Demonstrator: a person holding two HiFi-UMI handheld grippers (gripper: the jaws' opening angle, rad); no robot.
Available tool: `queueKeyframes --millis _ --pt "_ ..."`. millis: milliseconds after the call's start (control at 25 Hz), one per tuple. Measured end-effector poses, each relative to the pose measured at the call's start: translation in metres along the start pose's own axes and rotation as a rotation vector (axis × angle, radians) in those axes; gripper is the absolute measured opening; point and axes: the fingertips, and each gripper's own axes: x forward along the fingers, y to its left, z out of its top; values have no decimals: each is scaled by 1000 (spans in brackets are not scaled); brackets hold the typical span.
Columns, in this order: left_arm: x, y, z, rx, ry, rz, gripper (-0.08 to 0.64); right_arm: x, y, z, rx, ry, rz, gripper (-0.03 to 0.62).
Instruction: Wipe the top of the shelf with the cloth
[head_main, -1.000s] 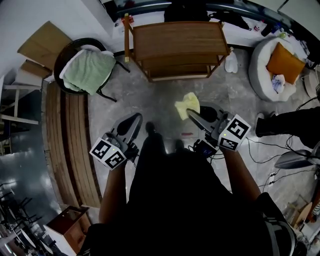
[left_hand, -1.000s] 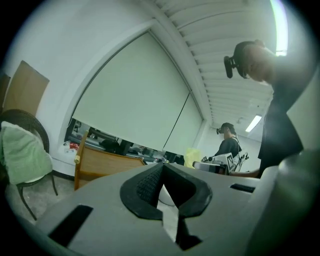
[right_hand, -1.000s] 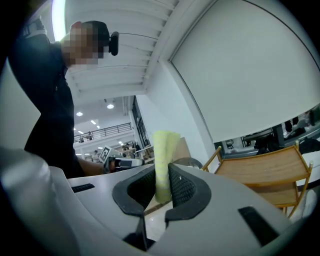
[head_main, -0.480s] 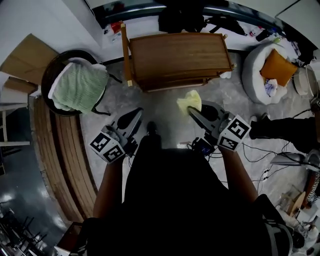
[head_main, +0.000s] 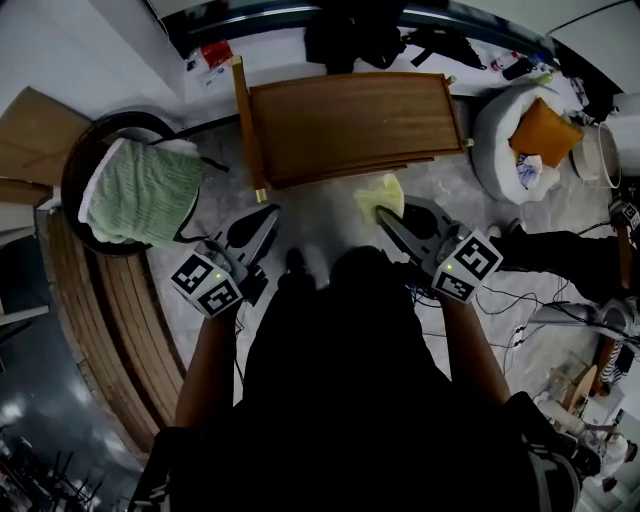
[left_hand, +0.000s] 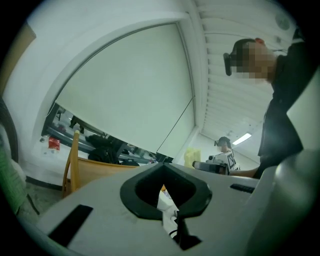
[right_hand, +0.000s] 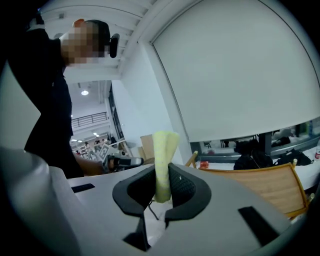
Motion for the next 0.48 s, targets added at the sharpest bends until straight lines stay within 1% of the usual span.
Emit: queueKeyframes --millis 120,240,360,480 --pt "22 9 2 -3 13 7 11 5 -27 4 23 -11 -3 54" --pt "46 20 3 -9 16 40 11 11 -62 6 48 -20 15 54" --pt "74 34 7 -1 28 100 11 25 -101 8 58 -17 56 54" --pt "106 50 15 -20 35 168 11 42 -143 18 68 0 98 54"
